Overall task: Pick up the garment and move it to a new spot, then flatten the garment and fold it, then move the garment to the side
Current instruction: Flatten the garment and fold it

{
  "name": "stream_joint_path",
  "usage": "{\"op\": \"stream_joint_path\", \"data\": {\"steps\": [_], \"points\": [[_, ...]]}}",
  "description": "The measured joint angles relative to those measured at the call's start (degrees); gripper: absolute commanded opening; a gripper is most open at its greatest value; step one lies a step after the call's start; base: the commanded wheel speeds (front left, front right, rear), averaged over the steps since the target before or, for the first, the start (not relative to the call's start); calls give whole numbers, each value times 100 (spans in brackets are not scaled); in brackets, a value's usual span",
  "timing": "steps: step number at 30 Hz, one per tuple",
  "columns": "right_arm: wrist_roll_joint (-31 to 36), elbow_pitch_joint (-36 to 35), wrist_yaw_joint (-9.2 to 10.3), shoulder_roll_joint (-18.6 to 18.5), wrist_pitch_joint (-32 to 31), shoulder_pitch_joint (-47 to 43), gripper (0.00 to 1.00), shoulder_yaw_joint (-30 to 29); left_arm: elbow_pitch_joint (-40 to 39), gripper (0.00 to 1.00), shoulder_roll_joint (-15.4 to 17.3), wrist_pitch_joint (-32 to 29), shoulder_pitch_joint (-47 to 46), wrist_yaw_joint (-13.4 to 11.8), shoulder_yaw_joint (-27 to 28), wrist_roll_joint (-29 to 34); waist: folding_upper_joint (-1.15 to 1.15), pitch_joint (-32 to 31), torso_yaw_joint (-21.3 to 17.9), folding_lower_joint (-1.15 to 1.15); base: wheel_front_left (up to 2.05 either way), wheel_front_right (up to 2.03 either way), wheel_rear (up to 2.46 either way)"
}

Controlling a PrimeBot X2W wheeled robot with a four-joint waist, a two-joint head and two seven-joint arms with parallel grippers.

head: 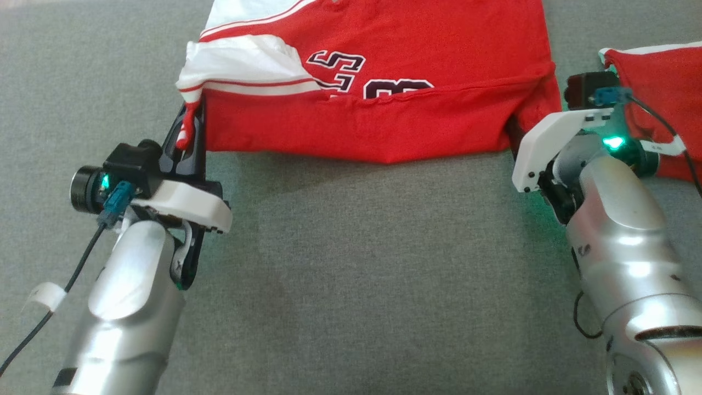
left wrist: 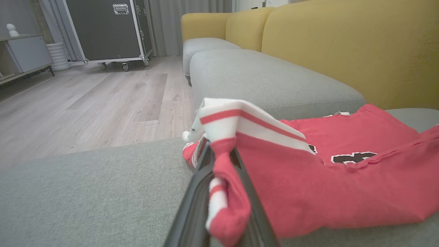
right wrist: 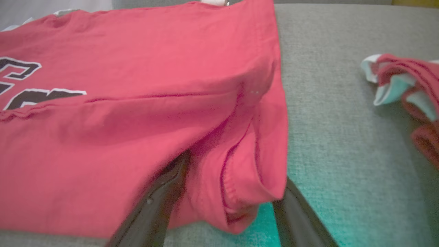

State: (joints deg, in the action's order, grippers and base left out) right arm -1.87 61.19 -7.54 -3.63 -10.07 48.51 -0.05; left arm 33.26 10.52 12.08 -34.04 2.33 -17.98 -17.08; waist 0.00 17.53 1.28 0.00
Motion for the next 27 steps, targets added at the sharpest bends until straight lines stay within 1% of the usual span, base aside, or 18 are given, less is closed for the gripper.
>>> {"op": "stream_joint_path", "data": {"steps": [1, 3, 9, 15, 19, 21, 27], "points": [[111, 64, 0, -2, 9, 44, 0, 0, 24, 0, 1, -18, 0, -1, -10, 0, 0, -15, 0, 0, 0, 0, 0], [201, 175, 0, 4, 93, 59, 0, -21, 102, 0, 19, -46, 3, -7, -15, 0, 0, -63, -19, 0, 0, 0, 0], [170, 410, 0, 4, 377, 36, 0, 31, 367, 0, 179, -114, 160, -42, 1, -7, 0, -330, -166, 0, 0, 0, 0], [-379, 449, 0, 12, 500, -191, 0, 369, 558, 0, 344, -309, 752, -38, 13, -133, 0, -787, -363, -1, 0, 0, 0], [-790, 354, 0, 20, 410, -590, 0, 682, 553, 0, 427, -471, 1188, 2, 10, -231, 0, -1132, -481, -1, 0, 0, 0], [-886, 301, 0, 18, 359, -703, 0, 748, 539, 0, 447, -521, 1287, 3, 9, -260, 0, -1218, -505, -1, 0, 0, 0], [-1372, -218, 0, -101, 12, -1412, 0, 1062, 182, 0, 537, -915, 1972, 20, -43, -390, 0, -1700, -622, -2, 0, 0, 0]]}}
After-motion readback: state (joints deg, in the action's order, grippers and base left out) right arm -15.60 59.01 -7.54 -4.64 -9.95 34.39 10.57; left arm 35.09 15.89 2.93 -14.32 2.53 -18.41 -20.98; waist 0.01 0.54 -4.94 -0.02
